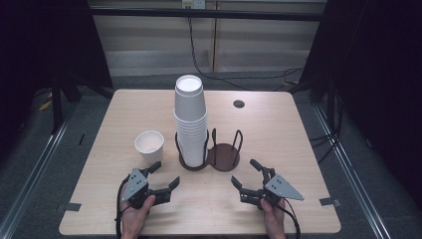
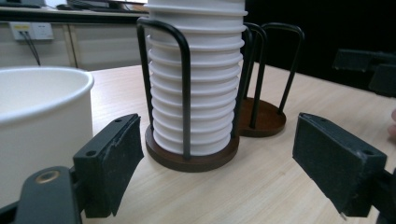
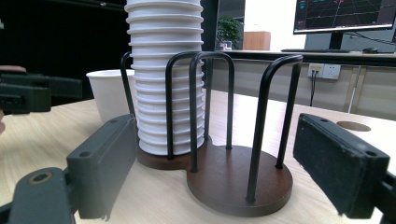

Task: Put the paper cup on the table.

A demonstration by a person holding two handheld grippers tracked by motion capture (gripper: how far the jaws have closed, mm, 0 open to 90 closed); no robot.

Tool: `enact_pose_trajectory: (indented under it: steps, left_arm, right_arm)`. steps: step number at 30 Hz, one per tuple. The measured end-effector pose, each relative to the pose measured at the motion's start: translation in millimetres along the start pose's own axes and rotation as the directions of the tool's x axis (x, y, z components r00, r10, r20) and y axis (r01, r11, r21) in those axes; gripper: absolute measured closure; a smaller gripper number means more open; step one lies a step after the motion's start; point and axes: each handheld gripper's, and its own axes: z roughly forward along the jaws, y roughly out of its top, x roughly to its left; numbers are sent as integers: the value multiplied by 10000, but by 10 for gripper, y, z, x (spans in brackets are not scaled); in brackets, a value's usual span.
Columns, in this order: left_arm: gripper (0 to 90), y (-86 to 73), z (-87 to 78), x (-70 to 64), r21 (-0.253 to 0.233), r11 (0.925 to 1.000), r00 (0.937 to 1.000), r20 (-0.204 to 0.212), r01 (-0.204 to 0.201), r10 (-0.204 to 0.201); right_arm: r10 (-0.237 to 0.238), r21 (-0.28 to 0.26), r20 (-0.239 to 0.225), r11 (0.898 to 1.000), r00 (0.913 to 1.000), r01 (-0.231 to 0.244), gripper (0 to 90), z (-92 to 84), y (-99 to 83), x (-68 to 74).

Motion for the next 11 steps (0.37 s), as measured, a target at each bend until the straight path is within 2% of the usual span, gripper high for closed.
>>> enact_pose_trajectory:
  steps: [1, 2, 3, 5, 6, 7, 8, 9, 11]
  left_arm:
    - [159, 0, 0, 0, 0, 10000, 10000, 0, 0, 0]
    - [159, -17, -13, -33, -322, 9994, 9999, -76, -144, 141]
    - [159, -20, -21, -40, -438, 9985, 9994, -131, -338, 333]
    - [159, -38, -40, -74, -701, 9970, 9993, -165, -337, 327]
    - [159, -42, -54, -74, -788, 9949, 9980, -144, -628, 618]
    - [159, -42, -54, -74, -788, 9949, 9980, -144, -628, 618]
    - [158, -66, -72, -106, -1296, 9875, 9959, 24, -892, 902]
    - [159, -78, -87, -107, -1549, 9846, 9962, 190, -815, 855]
    - [159, -75, -84, -102, -1473, 9851, 9955, 182, -889, 926]
  right_arm:
    - [0, 0, 0, 10000, 10000, 0, 131, 0, 0, 0]
    - [3, 2, 0, 10000, 10000, -3, 131, 0, 0, 0]
    - [-1, 2, 0, 10000, 10000, 1, 131, 0, 0, 0]
    - [0, 3, -3, 10000, 10000, 0, 131, 0, 0, 0]
    - [0, 2, -3, 10000, 10000, 0, 131, 0, 0, -1]
    - [0, 2, -3, 10000, 10000, 0, 131, 0, 0, -1]
    - [19, 16, 1, 10000, 10000, -19, 132, -1, 0, 1]
    - [14, 14, 6, 10000, 10000, -14, 132, 0, 0, 0]
    - [18, 17, 9, 10000, 10000, -18, 132, -1, -1, 0]
